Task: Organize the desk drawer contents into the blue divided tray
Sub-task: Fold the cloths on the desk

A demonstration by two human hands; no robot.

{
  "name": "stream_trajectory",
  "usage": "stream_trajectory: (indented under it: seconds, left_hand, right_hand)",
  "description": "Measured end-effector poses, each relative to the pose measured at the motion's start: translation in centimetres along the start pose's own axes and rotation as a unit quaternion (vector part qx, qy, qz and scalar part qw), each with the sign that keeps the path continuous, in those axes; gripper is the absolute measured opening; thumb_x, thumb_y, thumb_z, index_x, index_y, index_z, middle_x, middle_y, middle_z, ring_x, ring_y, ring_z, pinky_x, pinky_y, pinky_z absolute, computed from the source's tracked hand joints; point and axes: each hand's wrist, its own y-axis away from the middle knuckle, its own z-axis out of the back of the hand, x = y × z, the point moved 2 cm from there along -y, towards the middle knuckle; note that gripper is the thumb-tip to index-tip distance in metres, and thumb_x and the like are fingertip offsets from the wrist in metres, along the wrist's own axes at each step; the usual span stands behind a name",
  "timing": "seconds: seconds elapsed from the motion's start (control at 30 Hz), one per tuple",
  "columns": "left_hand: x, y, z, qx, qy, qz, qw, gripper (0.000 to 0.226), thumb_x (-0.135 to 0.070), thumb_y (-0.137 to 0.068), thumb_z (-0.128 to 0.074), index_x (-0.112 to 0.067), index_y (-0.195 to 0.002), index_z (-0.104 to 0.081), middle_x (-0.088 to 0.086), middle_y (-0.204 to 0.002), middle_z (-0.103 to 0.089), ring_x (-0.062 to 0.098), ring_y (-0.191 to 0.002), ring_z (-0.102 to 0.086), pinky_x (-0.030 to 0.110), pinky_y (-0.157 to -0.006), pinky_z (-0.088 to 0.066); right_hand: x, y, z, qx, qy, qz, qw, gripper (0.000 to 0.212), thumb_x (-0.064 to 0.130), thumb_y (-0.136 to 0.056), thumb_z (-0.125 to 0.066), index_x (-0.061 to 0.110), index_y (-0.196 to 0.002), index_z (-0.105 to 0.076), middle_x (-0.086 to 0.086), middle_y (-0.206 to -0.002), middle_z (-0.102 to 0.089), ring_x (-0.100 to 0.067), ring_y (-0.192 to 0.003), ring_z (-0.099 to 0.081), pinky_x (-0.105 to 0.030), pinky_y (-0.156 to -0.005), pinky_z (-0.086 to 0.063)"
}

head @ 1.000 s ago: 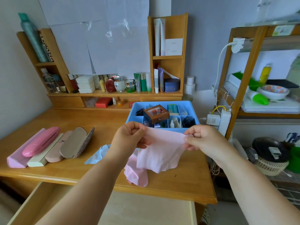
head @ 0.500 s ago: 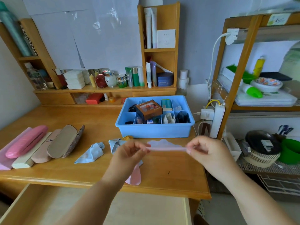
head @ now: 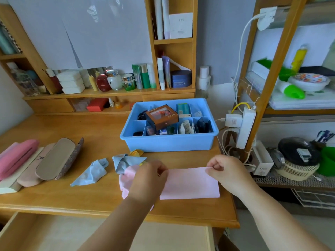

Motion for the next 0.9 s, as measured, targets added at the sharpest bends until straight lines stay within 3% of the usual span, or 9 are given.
stream_trajectory:
  seconds: [0.23, 0.33, 0.4, 0.43, 0.6, 0.7, 0.77, 0.83, 0.9]
  left_hand:
    - [0.4, -1.5, -1.4, -0.023, -0.116, 0.031, 0.992, 0.017, -0.034, -0.093, -0.048, -0.032, -0.083, -0.061, -0.016, -0.063, -0.050, -0.003, -0.056, -0.041, 0.011, -0.042, -0.033]
    - [0.5, -1.4, -1.4, -0.065, -0.118, 0.048, 0.990, 0.018, -0.035, -0.092, -0.050, -0.031, -0.080, -0.063, -0.015, -0.056, -0.044, -0.001, -0.050, -0.035, -0.007, -0.055, -0.029]
    - [0.7, -1.6, -1.5, -0.046, -0.117, 0.047, 0.991, 0.018, -0.034, -0.093, -0.048, -0.031, -0.082, -0.061, -0.014, -0.061, -0.048, -0.001, -0.053, -0.038, 0.009, -0.042, -0.037]
    - [0.8, -1.8, -1.8, -0.025, -0.114, 0.046, 0.992, 0.017, -0.033, -0.094, -0.046, -0.031, -0.084, -0.060, -0.012, -0.066, -0.053, -0.001, -0.058, -0.041, 0.013, -0.039, -0.031]
    - [1.6, -3.0, -2.6, 0.040, -0.121, 0.020, 0.992, 0.014, -0.025, -0.096, -0.044, -0.024, -0.092, -0.056, -0.004, -0.087, -0.063, 0.011, -0.074, -0.055, 0.019, -0.056, -0.036]
    - [1.2, -3.0, -2.4, 0.037, -0.130, 0.000, 0.991, 0.017, -0.018, -0.095, -0.046, -0.019, -0.110, -0.052, 0.001, -0.104, -0.061, 0.015, -0.085, -0.057, 0.022, -0.070, -0.044]
    - [1.0, -2.4, -1.9, 0.002, -0.068, -0.045, 0.997, 0.022, -0.013, -0.091, -0.053, -0.017, -0.113, -0.054, 0.000, -0.110, -0.056, 0.015, -0.089, -0.056, 0.019, -0.074, -0.042]
    - [0.4, -1.1, -1.2, -0.038, -0.017, -0.144, 0.989, 0.015, -0.013, -0.088, -0.060, -0.017, -0.102, -0.062, -0.005, -0.102, -0.056, 0.012, -0.085, -0.057, 0.011, -0.071, -0.041]
    - [-0.2, 0.8, -1.5, -0.018, 0.016, -0.226, 0.974, 0.014, -0.017, -0.088, -0.061, -0.019, -0.101, -0.067, -0.007, -0.101, -0.061, 0.007, -0.091, -0.057, 0.005, -0.078, -0.039]
  right_hand:
    - [-1.0, -2.0, -1.6, 0.012, 0.056, -0.016, 0.998, 0.011, 0.026, -0.086, -0.064, 0.029, -0.076, -0.059, 0.010, -0.073, -0.060, -0.004, -0.071, -0.055, -0.020, -0.057, -0.038]
    - [-1.2, -2.2, -2.0, 0.010, 0.057, -0.013, 0.998, 0.013, 0.027, -0.086, -0.064, 0.028, -0.075, -0.058, 0.008, -0.069, -0.060, -0.006, -0.068, -0.056, -0.024, -0.059, -0.044]
    - [-1.4, -2.4, -2.2, 0.005, 0.066, -0.015, 0.998, 0.013, 0.027, -0.087, -0.063, 0.029, -0.075, -0.057, 0.008, -0.067, -0.059, -0.006, -0.066, -0.055, -0.024, -0.058, -0.043]
    - [-1.4, -2.5, -2.3, 0.001, 0.073, -0.017, 0.997, 0.014, 0.027, -0.088, -0.062, 0.029, -0.075, -0.056, 0.008, -0.066, -0.058, -0.006, -0.065, -0.054, -0.024, -0.057, -0.042]
    - [-1.4, -2.8, -2.8, -0.010, 0.132, -0.016, 0.991, 0.012, 0.028, -0.090, -0.058, 0.026, -0.079, -0.054, 0.009, -0.064, -0.054, -0.007, -0.059, -0.049, -0.023, -0.051, -0.036]
    - [-1.1, -2.8, -2.6, -0.011, 0.157, -0.015, 0.987, 0.011, 0.029, -0.090, -0.057, 0.024, -0.099, -0.053, 0.013, -0.085, -0.054, -0.009, -0.073, -0.052, -0.024, -0.059, -0.039]
    - [-0.9, -2.3, -2.1, -0.046, 0.142, 0.016, 0.989, 0.021, 0.027, -0.089, -0.060, 0.024, -0.109, -0.053, 0.014, -0.097, -0.048, -0.006, -0.078, -0.050, -0.020, -0.063, -0.036]
    - [0.0, -0.9, -1.6, -0.091, 0.102, 0.101, 0.985, 0.013, 0.021, -0.087, -0.063, 0.023, -0.100, -0.061, 0.017, -0.092, -0.049, 0.001, -0.074, -0.048, -0.013, -0.062, -0.033]
    - [0.9, 1.2, -2.2, -0.061, 0.067, 0.191, 0.977, 0.008, 0.015, -0.085, -0.065, 0.021, -0.087, -0.068, 0.016, -0.083, -0.055, 0.004, -0.074, -0.050, -0.013, -0.065, -0.039]
